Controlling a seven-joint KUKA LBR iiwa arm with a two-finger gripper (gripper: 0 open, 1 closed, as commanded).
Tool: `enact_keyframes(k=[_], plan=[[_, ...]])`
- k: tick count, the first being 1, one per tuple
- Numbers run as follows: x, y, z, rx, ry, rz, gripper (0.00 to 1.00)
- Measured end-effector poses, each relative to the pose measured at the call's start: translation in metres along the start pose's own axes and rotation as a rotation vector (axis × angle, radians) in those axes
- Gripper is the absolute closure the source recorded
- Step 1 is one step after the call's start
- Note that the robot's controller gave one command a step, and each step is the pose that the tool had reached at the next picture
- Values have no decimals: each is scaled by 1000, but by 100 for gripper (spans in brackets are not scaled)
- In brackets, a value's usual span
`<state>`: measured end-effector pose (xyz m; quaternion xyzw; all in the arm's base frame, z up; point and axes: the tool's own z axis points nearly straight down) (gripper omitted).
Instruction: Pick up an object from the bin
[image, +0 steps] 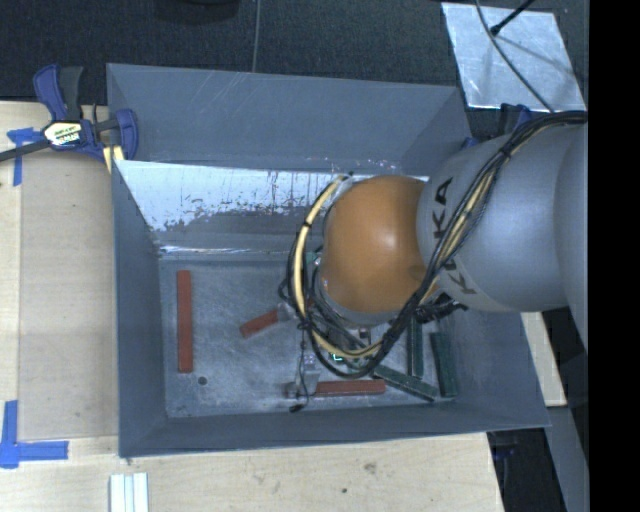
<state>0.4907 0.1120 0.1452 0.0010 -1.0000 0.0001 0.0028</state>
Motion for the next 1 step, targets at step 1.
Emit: enact_keyframes(k=[1], plan=[[-63, -8, 75, -2, -10, 13, 0]])
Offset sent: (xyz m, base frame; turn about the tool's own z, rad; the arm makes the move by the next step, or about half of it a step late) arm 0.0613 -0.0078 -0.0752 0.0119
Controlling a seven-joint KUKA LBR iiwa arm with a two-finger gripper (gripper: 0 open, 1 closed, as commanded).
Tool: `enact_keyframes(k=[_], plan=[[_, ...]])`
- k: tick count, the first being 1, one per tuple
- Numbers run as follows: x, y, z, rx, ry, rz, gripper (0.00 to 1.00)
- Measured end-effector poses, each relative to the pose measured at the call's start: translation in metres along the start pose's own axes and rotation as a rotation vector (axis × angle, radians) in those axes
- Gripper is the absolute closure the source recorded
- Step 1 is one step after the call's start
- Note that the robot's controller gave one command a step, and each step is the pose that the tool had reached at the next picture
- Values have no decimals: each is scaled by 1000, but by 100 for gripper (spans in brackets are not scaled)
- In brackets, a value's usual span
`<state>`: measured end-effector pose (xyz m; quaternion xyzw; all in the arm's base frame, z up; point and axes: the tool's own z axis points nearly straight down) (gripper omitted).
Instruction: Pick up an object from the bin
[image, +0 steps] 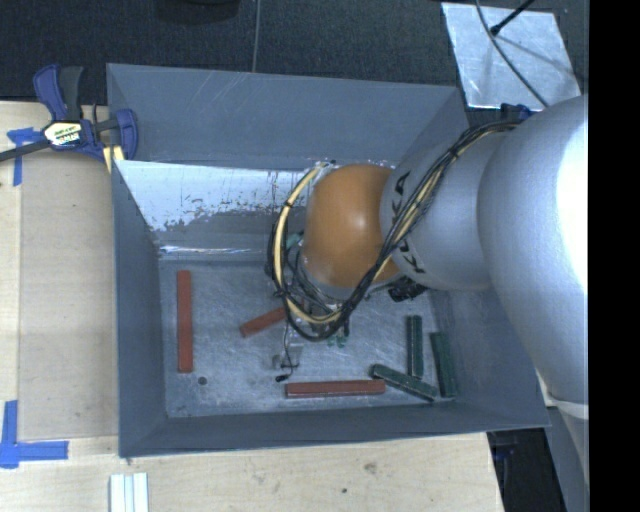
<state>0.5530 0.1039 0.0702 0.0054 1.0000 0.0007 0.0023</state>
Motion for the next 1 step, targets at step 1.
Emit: enact_keyframes(k=[1], plan=[[-1, 0, -1, -1, -4, 1, 100]])
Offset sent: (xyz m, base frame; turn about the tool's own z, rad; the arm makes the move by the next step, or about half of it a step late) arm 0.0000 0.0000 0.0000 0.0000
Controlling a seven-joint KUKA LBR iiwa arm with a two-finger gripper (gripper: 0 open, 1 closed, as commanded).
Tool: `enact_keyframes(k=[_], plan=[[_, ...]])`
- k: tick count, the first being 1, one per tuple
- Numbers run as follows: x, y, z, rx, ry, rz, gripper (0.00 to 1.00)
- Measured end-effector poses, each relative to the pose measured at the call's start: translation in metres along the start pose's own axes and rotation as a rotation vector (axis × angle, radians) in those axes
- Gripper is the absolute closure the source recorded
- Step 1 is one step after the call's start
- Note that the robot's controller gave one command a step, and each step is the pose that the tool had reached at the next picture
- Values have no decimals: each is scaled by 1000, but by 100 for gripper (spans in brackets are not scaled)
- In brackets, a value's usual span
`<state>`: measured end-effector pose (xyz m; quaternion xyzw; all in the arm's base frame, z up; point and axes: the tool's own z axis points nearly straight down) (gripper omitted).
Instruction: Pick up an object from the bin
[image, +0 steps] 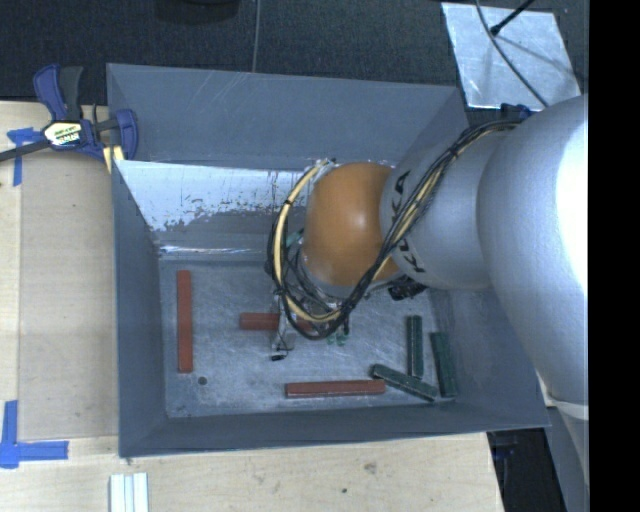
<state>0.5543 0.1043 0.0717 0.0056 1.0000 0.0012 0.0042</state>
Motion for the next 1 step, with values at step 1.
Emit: enact_keyframes(k=[1], plan=[[-8, -18, -251, 1, -5, -33, 100]])
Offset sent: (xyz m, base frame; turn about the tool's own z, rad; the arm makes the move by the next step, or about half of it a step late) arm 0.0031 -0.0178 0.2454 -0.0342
